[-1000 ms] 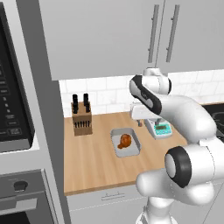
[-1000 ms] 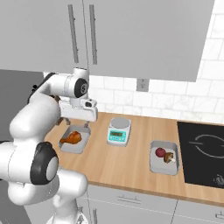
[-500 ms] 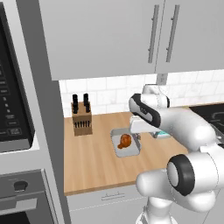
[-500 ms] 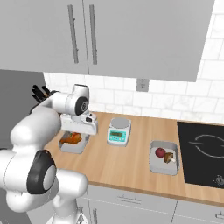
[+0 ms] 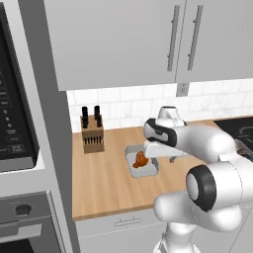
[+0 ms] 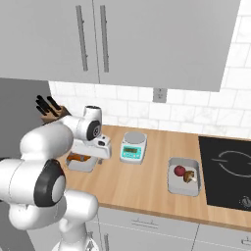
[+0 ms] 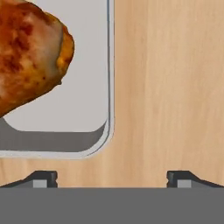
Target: Take the meat container that has the chicken drumstick and place it on the second highest rack of the freezer. Then take the vegetable container that has the mushroom and tomato and place it on the highest rack of the freezer.
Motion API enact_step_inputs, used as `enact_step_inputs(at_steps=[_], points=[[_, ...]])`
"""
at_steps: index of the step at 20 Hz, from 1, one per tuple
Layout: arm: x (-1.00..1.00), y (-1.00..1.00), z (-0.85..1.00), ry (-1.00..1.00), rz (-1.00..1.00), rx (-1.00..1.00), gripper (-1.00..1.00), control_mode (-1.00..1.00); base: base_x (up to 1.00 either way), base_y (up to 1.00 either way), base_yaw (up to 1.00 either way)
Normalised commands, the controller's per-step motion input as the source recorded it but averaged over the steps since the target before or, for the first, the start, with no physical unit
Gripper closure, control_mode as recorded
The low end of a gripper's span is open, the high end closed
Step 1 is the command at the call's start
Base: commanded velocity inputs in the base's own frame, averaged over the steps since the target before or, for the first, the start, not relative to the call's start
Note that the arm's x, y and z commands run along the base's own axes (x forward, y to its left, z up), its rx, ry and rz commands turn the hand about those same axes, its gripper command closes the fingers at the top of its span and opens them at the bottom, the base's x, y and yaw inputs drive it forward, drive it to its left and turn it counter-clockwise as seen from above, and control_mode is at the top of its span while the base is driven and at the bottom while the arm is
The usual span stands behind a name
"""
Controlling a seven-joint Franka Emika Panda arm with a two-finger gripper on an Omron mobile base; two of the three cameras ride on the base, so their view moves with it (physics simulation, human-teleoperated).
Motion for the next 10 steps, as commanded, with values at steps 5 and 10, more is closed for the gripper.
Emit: enact_step_inputs(at_steps=[5,10], points=[[0.45,0.05,-0.32,0.00,-0.07,0.00,-1.00,-1.00,0.00,0.00,0.00],[0.07,0.14,-0.43,0.00,-0.05,0.00,-1.00,-1.00,0.00,0.00,0.00]])
